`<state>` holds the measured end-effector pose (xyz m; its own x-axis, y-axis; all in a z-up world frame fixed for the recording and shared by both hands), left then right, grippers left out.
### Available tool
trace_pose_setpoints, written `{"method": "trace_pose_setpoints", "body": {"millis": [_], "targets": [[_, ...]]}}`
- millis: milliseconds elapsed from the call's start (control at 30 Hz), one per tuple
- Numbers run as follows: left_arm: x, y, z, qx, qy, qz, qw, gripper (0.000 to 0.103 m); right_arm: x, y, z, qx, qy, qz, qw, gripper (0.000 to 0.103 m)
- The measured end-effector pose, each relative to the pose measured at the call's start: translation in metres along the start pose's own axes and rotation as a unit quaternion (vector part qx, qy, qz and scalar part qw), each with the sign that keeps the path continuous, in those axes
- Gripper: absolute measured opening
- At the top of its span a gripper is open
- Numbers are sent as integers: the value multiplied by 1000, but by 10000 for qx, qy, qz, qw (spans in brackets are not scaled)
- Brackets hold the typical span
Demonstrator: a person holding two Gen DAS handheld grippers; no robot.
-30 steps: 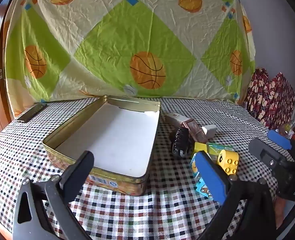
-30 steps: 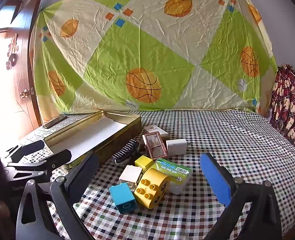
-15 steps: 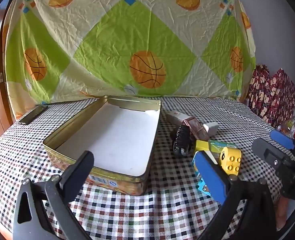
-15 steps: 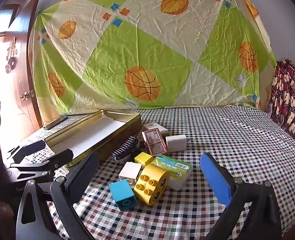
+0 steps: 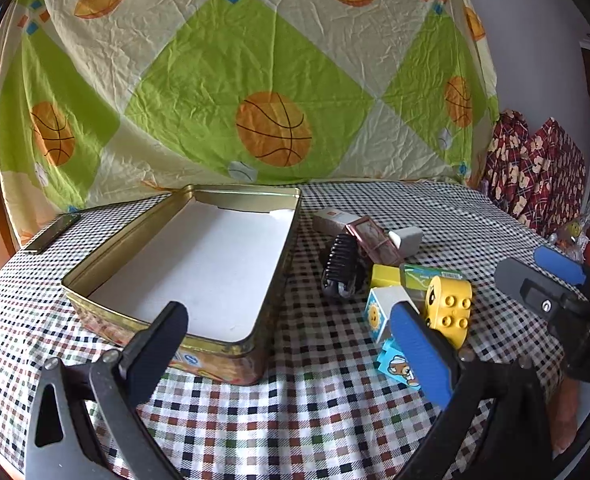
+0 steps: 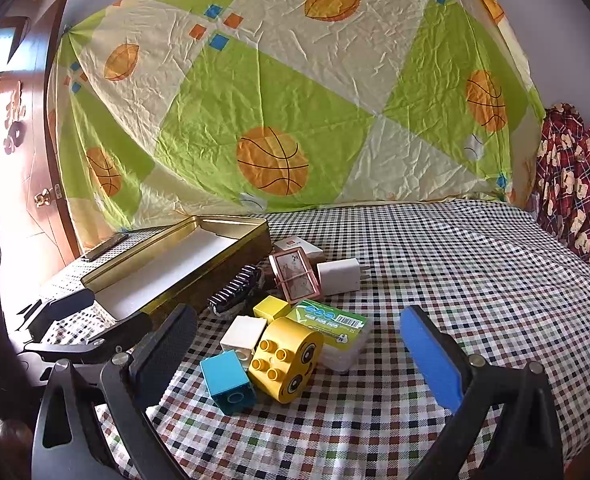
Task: Organize rigid objects
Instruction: 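Close left tool on blue bear-print block while right tool approaches yellow face block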
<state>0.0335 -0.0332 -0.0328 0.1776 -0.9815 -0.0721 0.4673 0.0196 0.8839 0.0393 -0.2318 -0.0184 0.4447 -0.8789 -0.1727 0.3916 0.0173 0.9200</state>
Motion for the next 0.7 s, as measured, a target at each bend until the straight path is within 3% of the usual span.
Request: {"method": "trace_pose_setpoints", "body": {"millis": [700], "targets": [[60, -15, -11, -322, -341, -760, 9960, 102, 44, -23, 2, -36, -94, -653, 9978, 102]]}}
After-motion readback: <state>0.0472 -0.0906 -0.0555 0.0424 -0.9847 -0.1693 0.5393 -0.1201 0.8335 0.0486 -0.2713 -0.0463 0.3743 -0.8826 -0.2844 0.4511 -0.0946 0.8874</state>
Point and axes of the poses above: each gripper's, at about its wrist camera, not at the fingertips, and z roughly against the way its jaws point, x to its right, y to its top, the point moved 3 cm from there along -z, roughly the way its jaws point, and after that the axes turned 12 degrees about y, right-handed, at the moved point
